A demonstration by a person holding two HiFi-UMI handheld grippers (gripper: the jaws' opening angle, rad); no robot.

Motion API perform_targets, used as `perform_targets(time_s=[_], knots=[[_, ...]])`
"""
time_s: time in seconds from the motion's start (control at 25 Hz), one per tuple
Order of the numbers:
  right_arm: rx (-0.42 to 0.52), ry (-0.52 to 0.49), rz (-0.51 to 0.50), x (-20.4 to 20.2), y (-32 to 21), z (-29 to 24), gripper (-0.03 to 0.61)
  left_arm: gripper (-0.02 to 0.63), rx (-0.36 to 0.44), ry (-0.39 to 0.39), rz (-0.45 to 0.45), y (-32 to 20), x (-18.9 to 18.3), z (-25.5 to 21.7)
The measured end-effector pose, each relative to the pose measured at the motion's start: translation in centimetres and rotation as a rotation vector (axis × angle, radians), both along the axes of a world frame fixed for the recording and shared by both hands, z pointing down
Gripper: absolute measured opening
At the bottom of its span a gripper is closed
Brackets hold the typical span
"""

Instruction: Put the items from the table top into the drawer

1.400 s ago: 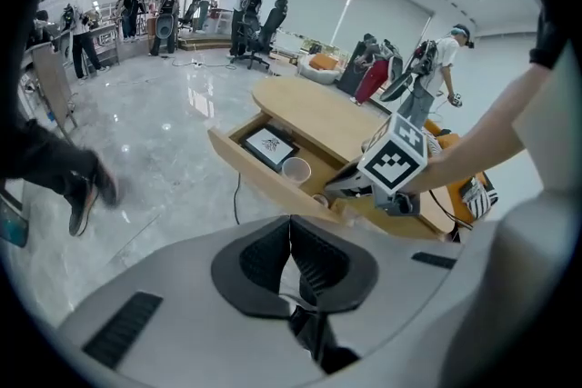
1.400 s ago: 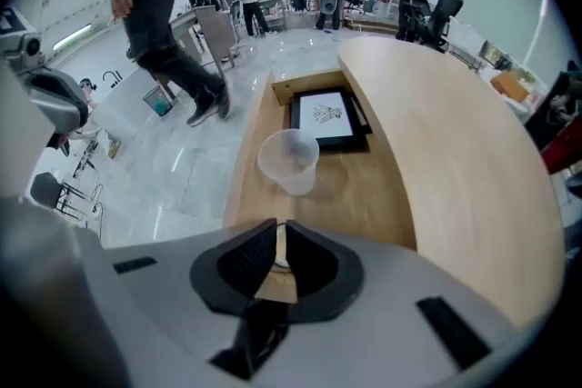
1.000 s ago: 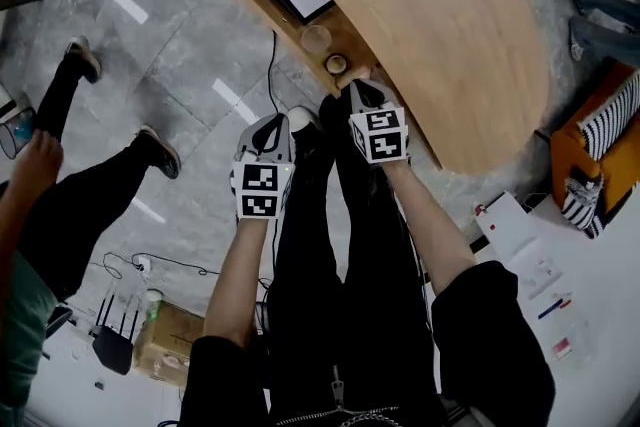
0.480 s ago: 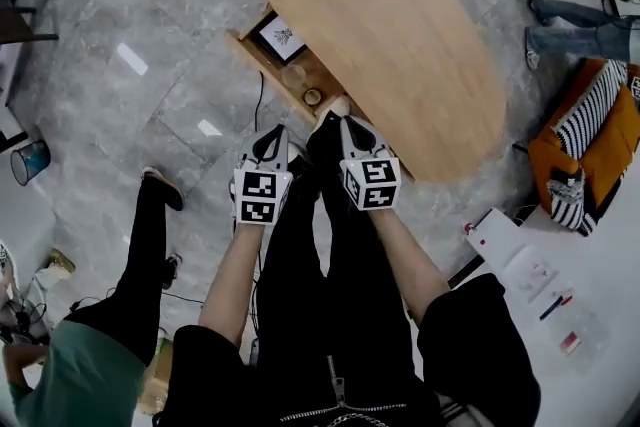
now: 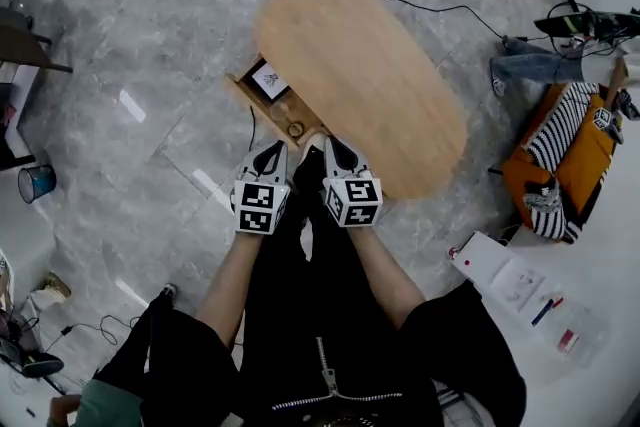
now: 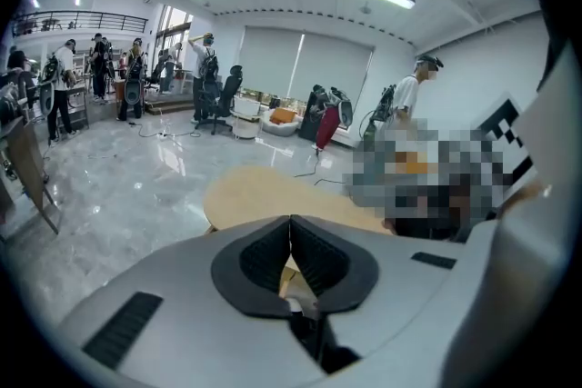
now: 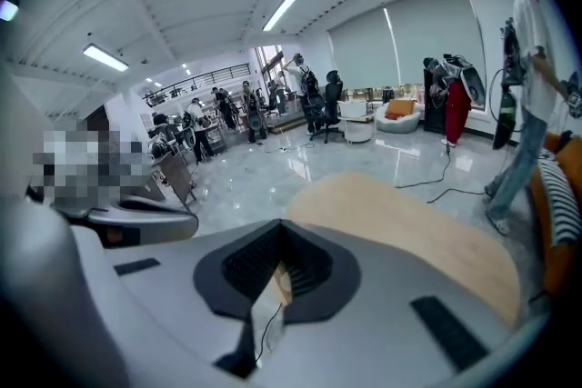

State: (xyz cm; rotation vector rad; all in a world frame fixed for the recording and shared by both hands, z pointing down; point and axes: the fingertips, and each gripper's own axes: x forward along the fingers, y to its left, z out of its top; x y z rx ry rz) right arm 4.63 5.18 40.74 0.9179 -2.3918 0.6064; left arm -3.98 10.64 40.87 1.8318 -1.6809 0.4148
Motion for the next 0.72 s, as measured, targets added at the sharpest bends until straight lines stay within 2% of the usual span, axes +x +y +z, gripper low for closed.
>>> perform_targets(time_s=[0.36, 0.72], knots=[[0.079, -0.037, 0.044, 1.6, 0.2, -6.2, 0.008, 0.014, 0.059, -0.001, 0.045, -0.2, 2.8, -5.4], [0.088, -0.056, 0.084, 3.6, 0.5, -7.8, 0.008, 0.014, 0.102, -0.027, 0.077, -0.1, 4.7, -7.6]])
